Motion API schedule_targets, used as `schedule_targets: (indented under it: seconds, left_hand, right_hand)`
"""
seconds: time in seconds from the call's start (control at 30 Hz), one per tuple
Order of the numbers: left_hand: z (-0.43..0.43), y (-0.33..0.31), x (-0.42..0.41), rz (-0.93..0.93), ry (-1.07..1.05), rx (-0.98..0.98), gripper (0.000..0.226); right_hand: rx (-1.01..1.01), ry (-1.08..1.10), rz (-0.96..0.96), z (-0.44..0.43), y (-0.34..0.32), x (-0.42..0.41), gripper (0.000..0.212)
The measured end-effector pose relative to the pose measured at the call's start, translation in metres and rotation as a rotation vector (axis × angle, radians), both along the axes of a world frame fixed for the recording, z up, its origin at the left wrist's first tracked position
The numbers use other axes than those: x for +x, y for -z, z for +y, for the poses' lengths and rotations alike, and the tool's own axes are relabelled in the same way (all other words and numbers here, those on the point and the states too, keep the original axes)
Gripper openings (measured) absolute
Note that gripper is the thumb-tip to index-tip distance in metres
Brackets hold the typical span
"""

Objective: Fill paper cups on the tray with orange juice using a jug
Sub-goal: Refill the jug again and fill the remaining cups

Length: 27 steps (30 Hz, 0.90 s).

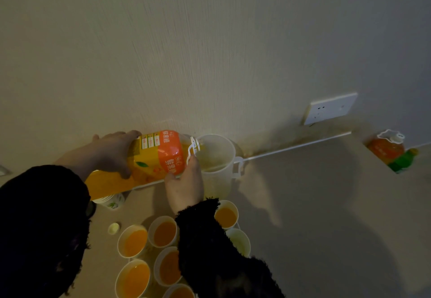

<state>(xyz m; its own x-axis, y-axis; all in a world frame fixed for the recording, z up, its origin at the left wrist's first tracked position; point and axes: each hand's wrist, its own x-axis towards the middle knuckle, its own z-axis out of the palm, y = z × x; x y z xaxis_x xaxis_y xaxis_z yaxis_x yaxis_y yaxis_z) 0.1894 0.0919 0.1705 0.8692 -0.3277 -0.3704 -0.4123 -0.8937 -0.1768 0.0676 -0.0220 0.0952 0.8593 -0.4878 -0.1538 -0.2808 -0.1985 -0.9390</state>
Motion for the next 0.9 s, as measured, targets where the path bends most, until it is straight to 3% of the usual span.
schedule_targets:
  seconds: [0.9]
  left_hand:
    - [0.0006, -0.0004, 0.0042, 0.005, -0.008, 0.008, 0.110]
  right_hand:
    - [0.026, -0.014, 0.012, -0.0007, -0.0055, -0.0010, 0.050]
